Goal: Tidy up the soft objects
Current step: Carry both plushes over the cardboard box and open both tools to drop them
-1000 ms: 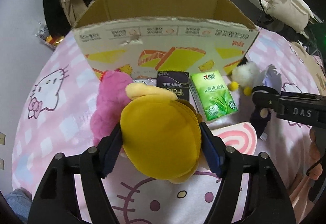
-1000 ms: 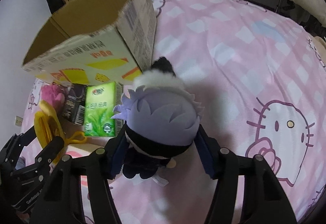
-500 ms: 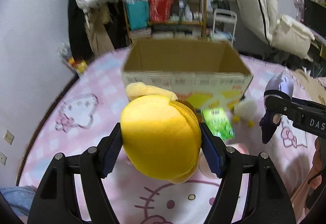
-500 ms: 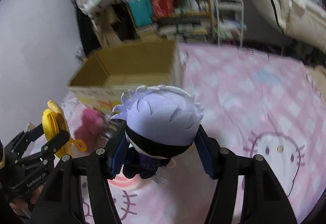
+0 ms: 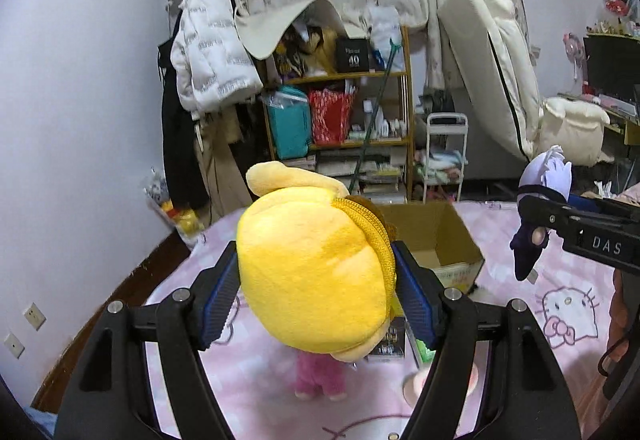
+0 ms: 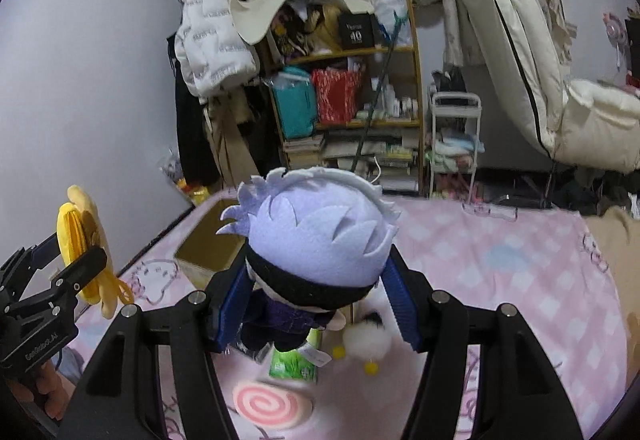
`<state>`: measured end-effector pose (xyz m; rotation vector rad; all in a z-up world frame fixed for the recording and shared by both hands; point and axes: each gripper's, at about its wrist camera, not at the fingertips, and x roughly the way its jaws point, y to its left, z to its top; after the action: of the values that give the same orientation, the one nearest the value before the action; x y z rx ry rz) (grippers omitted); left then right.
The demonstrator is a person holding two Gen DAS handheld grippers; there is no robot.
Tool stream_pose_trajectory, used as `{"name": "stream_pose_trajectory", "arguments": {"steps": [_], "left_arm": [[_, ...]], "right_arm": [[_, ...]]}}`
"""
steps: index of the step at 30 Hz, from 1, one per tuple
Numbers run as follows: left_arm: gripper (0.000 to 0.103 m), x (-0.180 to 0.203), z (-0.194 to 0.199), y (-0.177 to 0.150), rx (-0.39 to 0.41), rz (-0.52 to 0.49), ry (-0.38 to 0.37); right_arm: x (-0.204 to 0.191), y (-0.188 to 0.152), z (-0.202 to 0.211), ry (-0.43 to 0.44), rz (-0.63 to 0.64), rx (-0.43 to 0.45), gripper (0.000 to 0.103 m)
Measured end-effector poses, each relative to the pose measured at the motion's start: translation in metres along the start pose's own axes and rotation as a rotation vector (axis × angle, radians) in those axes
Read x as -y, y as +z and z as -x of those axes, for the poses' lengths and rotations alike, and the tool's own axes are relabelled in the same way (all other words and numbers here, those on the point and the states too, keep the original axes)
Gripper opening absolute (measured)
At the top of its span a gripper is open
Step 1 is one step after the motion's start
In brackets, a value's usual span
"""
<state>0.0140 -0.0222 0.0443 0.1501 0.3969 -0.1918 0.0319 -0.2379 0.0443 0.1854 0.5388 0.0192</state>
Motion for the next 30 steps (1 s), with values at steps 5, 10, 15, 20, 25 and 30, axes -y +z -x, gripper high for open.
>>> {"name": "stream_pose_trajectory", "arguments": {"steps": [5,10,15,20,25,30], "left_arm": [[0.072,-0.006,-0.005,0.025,0.046,-0.006,0.011],[0.072,-0.008,-0.026,0.044,0.069,-0.006,0.011],[0.072,-0.006,-0.056,0.049,0.068,-0.004,-0.005],[0.072,-0.001,-0.086,0.044,0.032,-0.011,-0.029],[0.073,0.001,-0.112,0.029,-0.026,-0.026,-0.032],[0.073,0.004,-0.132,0.014,-0.076,-0.049,-0.032]], "right_arm": [[-0.01,0.029,0.005,0.013,0.041,0.058,0.066],[-0.019,0.048,-0.001,0.017,0.098,0.15,0.066],[-0.025,0.053,-0.026,0.023,0.111,0.151,0.066],[-0.026,0.047,-0.051,0.018,0.13,0.133,0.066],[-0.019,0.032,-0.072,0.008,0.121,0.117,0.066],[-0.01,0.017,-0.095,0.014,0.107,0.07,0.067]]}}
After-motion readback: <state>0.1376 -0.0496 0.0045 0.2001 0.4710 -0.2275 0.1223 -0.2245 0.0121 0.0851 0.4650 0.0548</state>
